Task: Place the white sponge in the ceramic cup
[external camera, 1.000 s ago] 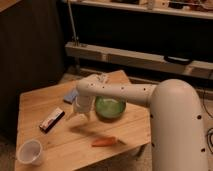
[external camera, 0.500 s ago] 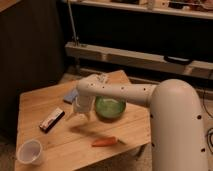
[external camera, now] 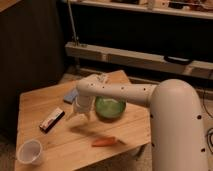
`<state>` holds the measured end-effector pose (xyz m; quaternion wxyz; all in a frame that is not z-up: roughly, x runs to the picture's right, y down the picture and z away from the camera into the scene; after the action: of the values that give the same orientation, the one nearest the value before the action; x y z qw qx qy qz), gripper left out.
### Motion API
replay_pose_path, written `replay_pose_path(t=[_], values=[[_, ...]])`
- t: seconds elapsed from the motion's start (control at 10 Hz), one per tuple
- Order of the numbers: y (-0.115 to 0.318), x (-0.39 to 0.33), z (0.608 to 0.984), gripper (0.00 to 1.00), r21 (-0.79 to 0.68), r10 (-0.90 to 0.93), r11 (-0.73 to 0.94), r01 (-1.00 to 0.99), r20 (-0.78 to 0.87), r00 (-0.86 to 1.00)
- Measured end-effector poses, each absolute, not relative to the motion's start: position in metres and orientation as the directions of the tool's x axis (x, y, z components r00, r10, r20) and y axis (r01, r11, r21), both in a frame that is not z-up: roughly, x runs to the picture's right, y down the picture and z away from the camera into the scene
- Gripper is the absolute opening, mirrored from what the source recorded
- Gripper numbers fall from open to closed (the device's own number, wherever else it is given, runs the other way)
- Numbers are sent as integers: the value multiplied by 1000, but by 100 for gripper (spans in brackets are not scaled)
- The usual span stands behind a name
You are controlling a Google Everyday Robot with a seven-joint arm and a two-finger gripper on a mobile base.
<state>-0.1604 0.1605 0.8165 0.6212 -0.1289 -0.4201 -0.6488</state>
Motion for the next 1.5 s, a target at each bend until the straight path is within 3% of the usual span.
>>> replay_pose_path(t=[0.4, 1.0, 1.1, 1.5], values=[[137, -156, 819, 74, 313, -721, 113, 943, 679, -139], [6, -134, 876, 74, 169, -784, 183, 968, 619, 40], [-25, -142, 890, 74, 158, -795, 200, 967, 604, 66], [-70, -209, 920, 74, 133, -806, 213, 968, 584, 97]])
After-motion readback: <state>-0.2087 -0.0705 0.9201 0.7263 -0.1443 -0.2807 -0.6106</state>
